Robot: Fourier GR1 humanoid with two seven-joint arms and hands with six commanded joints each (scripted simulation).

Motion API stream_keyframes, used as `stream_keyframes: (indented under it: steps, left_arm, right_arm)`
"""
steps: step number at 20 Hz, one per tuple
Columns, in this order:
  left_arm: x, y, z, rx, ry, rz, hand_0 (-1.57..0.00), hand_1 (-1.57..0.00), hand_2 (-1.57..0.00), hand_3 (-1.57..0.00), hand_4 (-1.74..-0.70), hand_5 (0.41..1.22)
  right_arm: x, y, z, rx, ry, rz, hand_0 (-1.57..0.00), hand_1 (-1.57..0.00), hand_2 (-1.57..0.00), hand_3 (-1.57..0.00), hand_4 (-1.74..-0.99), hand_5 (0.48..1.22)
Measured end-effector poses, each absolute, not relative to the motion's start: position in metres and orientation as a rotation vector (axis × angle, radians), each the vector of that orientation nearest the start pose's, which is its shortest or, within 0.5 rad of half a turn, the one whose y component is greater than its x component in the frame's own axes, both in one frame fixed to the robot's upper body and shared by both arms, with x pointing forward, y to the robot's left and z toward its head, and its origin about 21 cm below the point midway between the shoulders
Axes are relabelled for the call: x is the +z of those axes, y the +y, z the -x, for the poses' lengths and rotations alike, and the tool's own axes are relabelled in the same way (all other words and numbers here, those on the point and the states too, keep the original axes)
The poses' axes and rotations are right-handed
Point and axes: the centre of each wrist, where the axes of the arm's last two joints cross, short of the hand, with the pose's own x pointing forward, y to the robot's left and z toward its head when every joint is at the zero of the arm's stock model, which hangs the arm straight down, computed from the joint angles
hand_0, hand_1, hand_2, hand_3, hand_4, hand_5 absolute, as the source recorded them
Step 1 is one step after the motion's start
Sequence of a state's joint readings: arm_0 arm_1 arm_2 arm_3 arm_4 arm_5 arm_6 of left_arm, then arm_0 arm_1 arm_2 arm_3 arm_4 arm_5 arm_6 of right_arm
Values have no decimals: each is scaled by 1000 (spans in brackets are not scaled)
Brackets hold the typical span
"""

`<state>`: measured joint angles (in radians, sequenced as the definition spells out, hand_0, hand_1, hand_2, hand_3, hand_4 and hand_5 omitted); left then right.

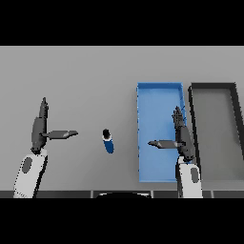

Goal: Pick up the blue pipe and place it into the blue bin.

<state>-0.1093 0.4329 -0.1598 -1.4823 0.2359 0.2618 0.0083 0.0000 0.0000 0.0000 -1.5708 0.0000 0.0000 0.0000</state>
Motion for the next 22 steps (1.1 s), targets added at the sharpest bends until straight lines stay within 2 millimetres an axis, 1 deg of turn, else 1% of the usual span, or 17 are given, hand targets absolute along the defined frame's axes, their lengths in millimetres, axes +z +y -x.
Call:
stream_keyframes:
  steps: [5, 6, 7, 8, 9, 11, 12, 14, 15, 17, 18, 19, 20, 21, 22]
  left_arm:
    - [26, 284, -272, -89, -1560, -245, 1, 1, 1, 1, -1186, 605]
    - [31, 284, -273, -95, -1574, -256, 1, 1, 1, 1, -1186, 605]
    - [28, 298, -263, -226, -1569, -181, 1, 1, 1, 1, -1188, 606]
    - [28, 311, -262, -302, -1543, -138, 1, 1, 1, 1, -1190, 604]
    - [27, 317, -263, -351, -1530, -103, 1, 1, 1, 1, -1189, 604]
    - [24, 319, -258, -403, -1531, -62, 1, 1, 1, 1, -1183, 603]
    - [23, 321, -258, -416, -1531, -55, 1, 1, 1, 1, -1174, 603]
    - [29, 325, -258, -469, -1549, -34, 1, 1, 1, 1, -1162, 605]
    - [31, 325, -256, -503, -1553, -21, 1, 1, 1, 1, -1164, 598]
    - [29, 316, -244, -590, -1499, 72, 1, 1, 1, 1, -1181, 584]
    - [27, 311, -240, -622, -1481, 109, 1, 1, 1, 1, -1187, 573]
    - [30, 307, -238, -646, -1470, 132, 1, 1, 1, 1, -1184, 557]
    - [30, 302, -234, -681, -1457, 158, 1, 1, 1, 1, -1182, 544]
    - [30, 295, -234, -713, -1431, 174, 1, 1, 1, 1, -1187, 532]
    - [34, 284, -235, -727, -1435, 201, 1, 1, 1, 1, -1196, 523]
  right_arm:
    - [-2, -236, -248, -1, -1570, 5, 1, 1, 1, 1, -1254, 598]
    - [-1, -238, -249, -6, -1571, 9, 1, 1, 1, 1, -1254, 598]
    - [-3, -251, -236, 127, -1599, 67, 1, 1, 1, 1, -1255, 597]
    - [-1, -256, -227, 209, -1622, 84, 1, 1, 1, 1, -1251, 597]
    - [3, -256, -225, 260, -1627, 109, 1, 1, 1, 1, -1249, 598]
    - [8, -256, -218, 320, -1607, 129, 1, 1, 1, 1, -1241, 594]
    - [8, -255, -216, 323, -1598, 133, 1, 1, 1, 1, -1236, 594]
    - [11, -252, -217, 335, -1595, 127, 1, 1, 1, 1, -1226, 593]
    - [7, -252, -216, 336, -1579, 119, 1, 1, 1, 1, -1227, 594]
    - [10, -256, -221, 338, -1598, 129, 1, 1, 1, 1, -1228, 601]
    - [8, -255, -221, 349, -1606, 121, 1, 1, 1, 1, -1232, 604]
    - [8, -255, -223, 353, -1601, 116, 1, 1, 1, 1, -1234, 609]
    - [8, -254, -222, 357, -1618, 107, 1, 1, 1, 1, -1242, 618]
    - [9, -253, -221, 364, -1636, 96, 1, 1, 1, 1, -1254, 626]
    - [7, -252, -221, 356, -1619, 82, 1, 1, 1, 1, -1266, 633]
